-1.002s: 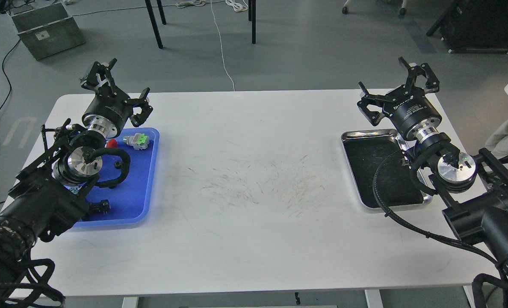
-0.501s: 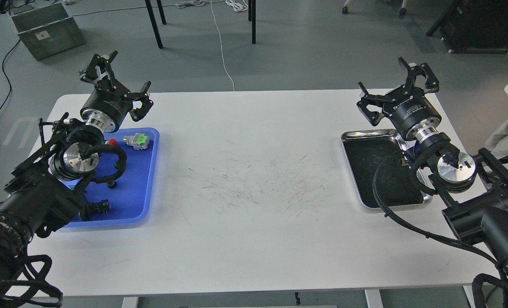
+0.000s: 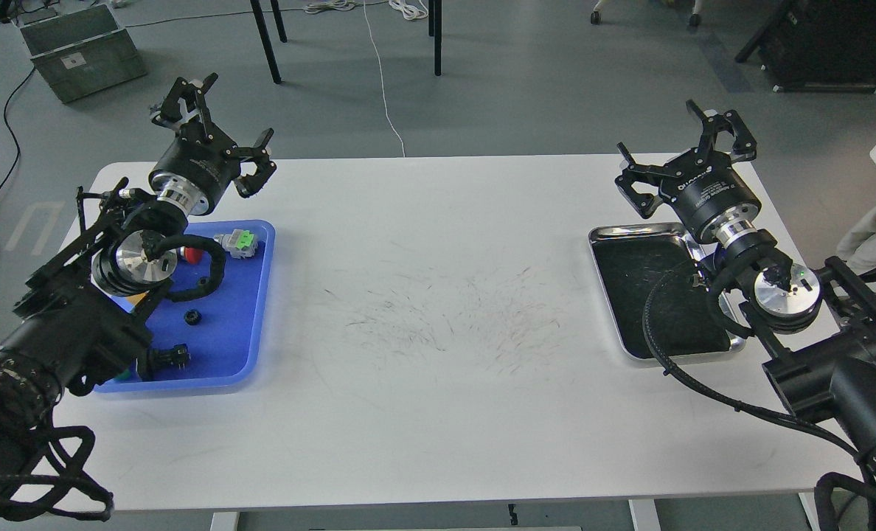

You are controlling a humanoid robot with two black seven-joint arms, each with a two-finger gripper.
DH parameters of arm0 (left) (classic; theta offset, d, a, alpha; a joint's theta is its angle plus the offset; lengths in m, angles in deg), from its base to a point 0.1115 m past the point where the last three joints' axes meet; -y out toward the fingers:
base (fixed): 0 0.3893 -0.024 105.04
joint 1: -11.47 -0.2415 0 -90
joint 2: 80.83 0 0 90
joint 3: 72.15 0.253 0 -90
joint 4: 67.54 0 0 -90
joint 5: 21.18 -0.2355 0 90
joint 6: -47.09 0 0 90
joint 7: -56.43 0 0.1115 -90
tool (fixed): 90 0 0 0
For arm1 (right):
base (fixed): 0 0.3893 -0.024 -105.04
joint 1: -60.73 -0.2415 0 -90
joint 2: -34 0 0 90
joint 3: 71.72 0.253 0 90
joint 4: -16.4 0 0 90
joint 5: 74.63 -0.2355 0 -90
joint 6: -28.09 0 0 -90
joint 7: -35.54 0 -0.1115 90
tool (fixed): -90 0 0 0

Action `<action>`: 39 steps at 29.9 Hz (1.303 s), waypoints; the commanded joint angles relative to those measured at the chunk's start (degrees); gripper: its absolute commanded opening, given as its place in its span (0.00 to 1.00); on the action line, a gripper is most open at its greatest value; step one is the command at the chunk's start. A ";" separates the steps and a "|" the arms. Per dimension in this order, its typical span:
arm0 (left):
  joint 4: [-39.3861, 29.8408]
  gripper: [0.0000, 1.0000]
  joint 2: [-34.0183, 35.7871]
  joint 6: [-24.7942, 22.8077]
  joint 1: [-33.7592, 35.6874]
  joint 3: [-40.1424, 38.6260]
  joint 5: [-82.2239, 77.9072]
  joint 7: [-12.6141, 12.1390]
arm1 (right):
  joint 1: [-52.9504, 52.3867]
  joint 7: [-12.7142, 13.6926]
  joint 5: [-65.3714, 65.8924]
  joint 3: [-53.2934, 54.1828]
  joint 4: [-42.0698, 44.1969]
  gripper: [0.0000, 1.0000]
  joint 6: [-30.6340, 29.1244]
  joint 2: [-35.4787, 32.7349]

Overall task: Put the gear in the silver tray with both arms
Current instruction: 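Move the left gripper over the blue tray toward a black gear, then lower the left gripper and grasp the black gear in the blue tray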

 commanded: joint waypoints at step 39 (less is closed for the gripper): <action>-32.62 0.98 36.48 10.14 -1.08 33.13 -78.18 -10.61 | 0.03 -0.10 0.07 1.41 0.01 0.99 -0.52 -1.59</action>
